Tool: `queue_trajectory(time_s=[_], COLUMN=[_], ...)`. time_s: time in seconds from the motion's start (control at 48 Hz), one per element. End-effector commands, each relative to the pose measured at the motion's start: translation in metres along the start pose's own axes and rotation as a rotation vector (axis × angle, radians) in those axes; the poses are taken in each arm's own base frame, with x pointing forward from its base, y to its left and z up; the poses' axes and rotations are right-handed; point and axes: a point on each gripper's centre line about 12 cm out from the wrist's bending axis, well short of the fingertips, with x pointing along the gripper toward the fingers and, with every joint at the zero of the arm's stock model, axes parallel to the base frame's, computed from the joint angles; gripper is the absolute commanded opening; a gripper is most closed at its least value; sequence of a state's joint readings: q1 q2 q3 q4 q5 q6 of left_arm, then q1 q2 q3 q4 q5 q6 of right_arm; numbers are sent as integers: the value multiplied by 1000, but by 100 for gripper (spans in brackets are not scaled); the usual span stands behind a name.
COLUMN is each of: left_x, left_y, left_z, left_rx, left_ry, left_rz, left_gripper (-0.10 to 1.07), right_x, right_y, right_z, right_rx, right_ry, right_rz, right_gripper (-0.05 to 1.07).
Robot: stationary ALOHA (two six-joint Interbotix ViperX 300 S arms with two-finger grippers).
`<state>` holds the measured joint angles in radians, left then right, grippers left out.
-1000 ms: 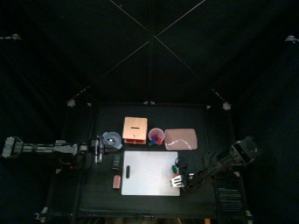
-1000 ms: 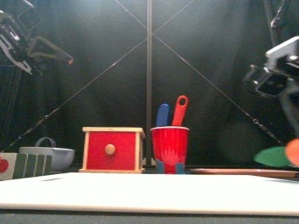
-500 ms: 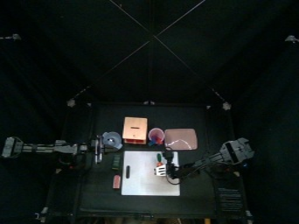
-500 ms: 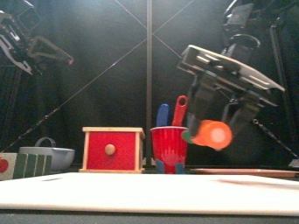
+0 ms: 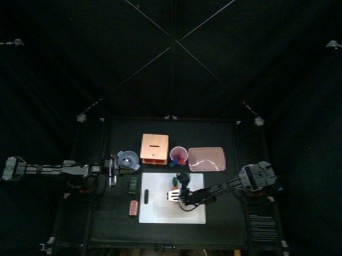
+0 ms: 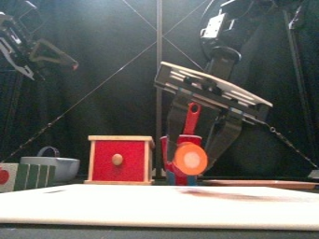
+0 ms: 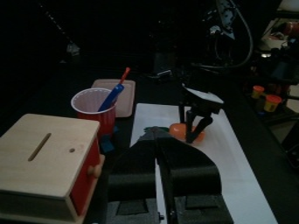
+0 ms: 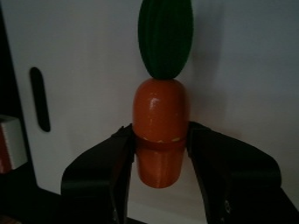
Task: Place carrot on cutting board
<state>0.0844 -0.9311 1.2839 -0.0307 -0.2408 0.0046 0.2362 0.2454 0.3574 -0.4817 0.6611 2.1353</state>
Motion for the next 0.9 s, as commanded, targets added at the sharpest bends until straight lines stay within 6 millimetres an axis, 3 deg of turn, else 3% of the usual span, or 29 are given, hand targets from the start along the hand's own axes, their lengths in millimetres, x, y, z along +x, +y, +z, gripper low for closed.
queue_trajectory(time_s=[0.0,0.396,0.875], left_x=[1,1,1], left_y=[1,2,3], left_z=[5,2,2], left_rx=[2,2,2], left_ry=[-12,-3,-3], left_rz=[5,11,17], left_gripper=[29,29,29], right_x=[-8,5,0], right_y=[12,13,11], right_z=[1,-4,-2], right_rx=[26,32,22], right_ry=[12,13,-3], right_rz=[32,-3,-13], right_gripper=[63,65,96])
